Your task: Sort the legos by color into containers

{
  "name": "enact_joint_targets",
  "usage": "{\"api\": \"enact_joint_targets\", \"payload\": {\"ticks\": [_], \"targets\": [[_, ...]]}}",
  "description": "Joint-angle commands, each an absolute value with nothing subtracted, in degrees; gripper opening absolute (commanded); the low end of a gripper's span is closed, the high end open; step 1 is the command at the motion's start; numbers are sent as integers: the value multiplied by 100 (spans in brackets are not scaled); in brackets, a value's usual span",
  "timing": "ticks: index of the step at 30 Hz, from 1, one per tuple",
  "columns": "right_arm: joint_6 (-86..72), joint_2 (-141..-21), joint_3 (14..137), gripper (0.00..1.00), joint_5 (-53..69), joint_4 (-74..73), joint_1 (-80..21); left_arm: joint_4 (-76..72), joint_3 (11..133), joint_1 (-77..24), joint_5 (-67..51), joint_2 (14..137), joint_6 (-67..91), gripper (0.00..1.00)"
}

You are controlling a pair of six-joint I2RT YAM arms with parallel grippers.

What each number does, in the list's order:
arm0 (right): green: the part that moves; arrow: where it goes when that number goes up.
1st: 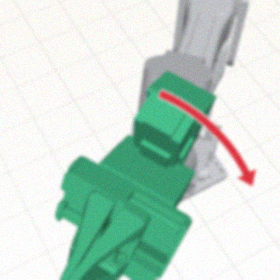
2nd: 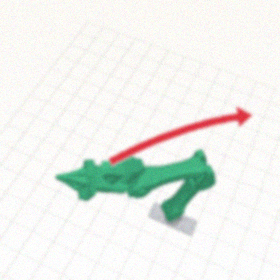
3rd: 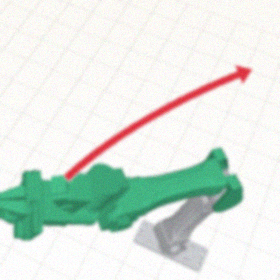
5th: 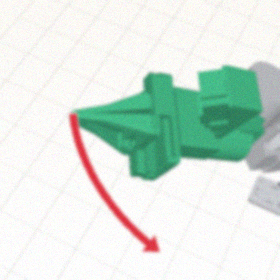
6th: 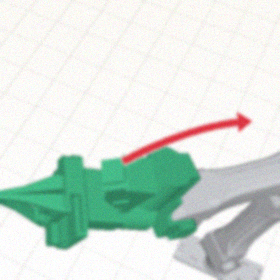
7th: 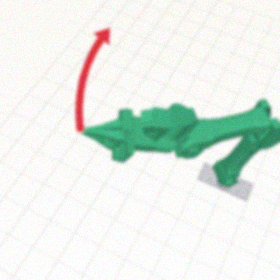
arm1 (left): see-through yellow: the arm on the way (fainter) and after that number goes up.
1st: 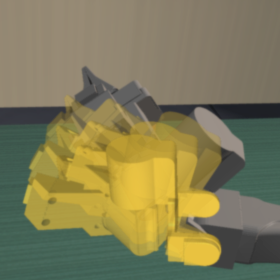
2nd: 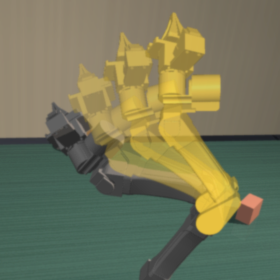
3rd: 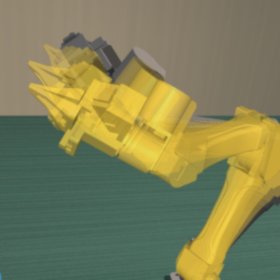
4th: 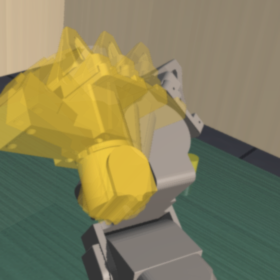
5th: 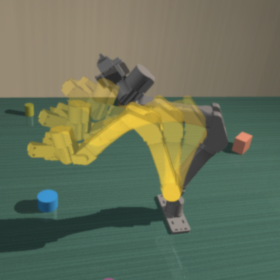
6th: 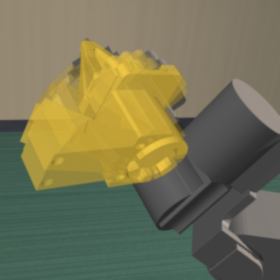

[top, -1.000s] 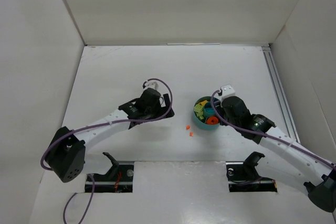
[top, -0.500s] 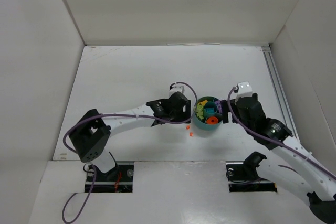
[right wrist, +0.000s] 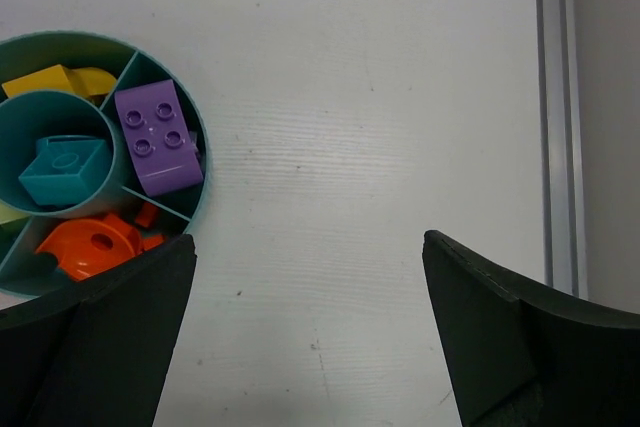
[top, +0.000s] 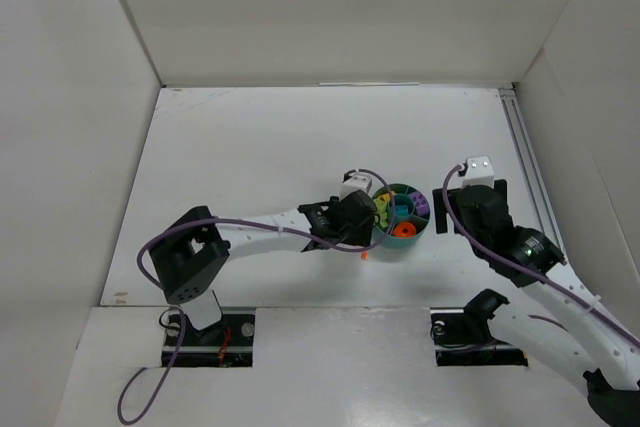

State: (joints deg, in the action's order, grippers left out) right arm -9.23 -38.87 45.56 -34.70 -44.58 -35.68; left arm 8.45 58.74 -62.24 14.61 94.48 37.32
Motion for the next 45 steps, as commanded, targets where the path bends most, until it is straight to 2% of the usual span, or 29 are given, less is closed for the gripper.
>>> {"api": "enact_joint_targets", "payload": {"ticks": [1, 29, 38, 43, 45], "targets": [[-914, -3946, 4843, 100, -3639, -4474, -3533, 484, 5766, -6214, 1512, 9439, 3656, 52], [-914, -3885, 4852, 100, -3691, -4526, -3480, 747, 5766, -6601, 2188, 10037, 4008, 34], [-966, -3779, 4799, 100, -3691, -4579, -3480, 642, 5766, -6601, 2188, 10037, 3956, 32], [-1020, -3727, 4799, 100, -3691, -4632, -3480, 642, 5818, -6601, 2188, 10090, 3955, 24], [-1020, -3666, 4746, 100, -3691, -4685, -3480, 642, 5818, -6601, 2188, 10090, 3955, 24]]}}
